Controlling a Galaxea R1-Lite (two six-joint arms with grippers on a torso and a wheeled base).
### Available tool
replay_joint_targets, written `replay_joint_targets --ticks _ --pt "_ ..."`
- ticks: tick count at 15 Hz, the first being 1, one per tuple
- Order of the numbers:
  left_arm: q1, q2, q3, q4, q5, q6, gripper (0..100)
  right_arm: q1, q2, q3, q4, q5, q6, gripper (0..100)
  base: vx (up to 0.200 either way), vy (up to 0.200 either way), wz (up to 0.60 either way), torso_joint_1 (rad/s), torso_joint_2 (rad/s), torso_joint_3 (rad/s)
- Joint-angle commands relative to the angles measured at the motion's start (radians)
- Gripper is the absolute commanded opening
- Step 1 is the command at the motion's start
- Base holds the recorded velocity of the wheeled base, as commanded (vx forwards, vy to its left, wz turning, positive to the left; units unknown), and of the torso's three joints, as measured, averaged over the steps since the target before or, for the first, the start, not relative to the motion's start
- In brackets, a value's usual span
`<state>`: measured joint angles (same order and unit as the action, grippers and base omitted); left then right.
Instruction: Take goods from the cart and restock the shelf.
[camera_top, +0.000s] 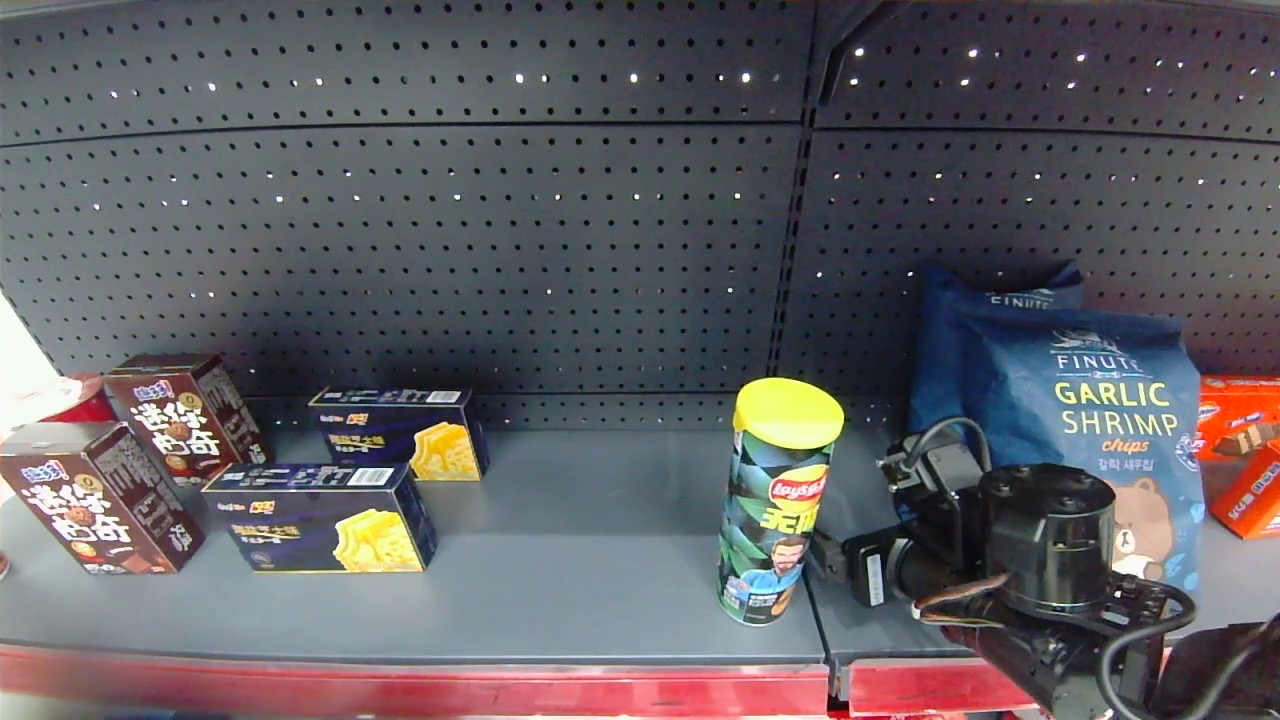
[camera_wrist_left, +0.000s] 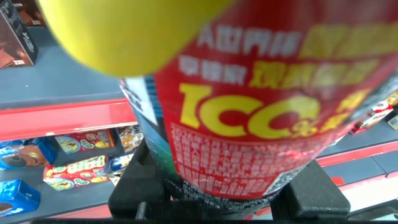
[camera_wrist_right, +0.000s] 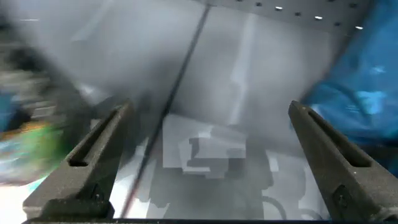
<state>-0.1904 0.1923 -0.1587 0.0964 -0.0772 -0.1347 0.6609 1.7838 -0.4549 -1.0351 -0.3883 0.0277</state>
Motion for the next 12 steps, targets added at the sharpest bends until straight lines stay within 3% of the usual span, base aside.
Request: replay_joint_targets --ticks 1,9,12 --pt "0.0 -0.001 -0.001 0.0 0.001 0.0 0 0.026 0.014 0.004 -0.006 0.0 0.001 100 0.0 0.0 0.0 0.0 0.0 0.0" --pt "0.0 -0.025 0.002 0.002 0.001 0.0 0 0.065 -0.034 0.065 -0.008 -0.007 0.001 100 0.0 0.0 0.0 0.0 0.0 0.0" --pt "0.0 0.006 -0.085 -0.001 -0.001 0.006 0 0.028 -0.142 0.058 0.0 -0.009 -0.008 100 0.0 0.0 0.0 0.0 0.0 0.0"
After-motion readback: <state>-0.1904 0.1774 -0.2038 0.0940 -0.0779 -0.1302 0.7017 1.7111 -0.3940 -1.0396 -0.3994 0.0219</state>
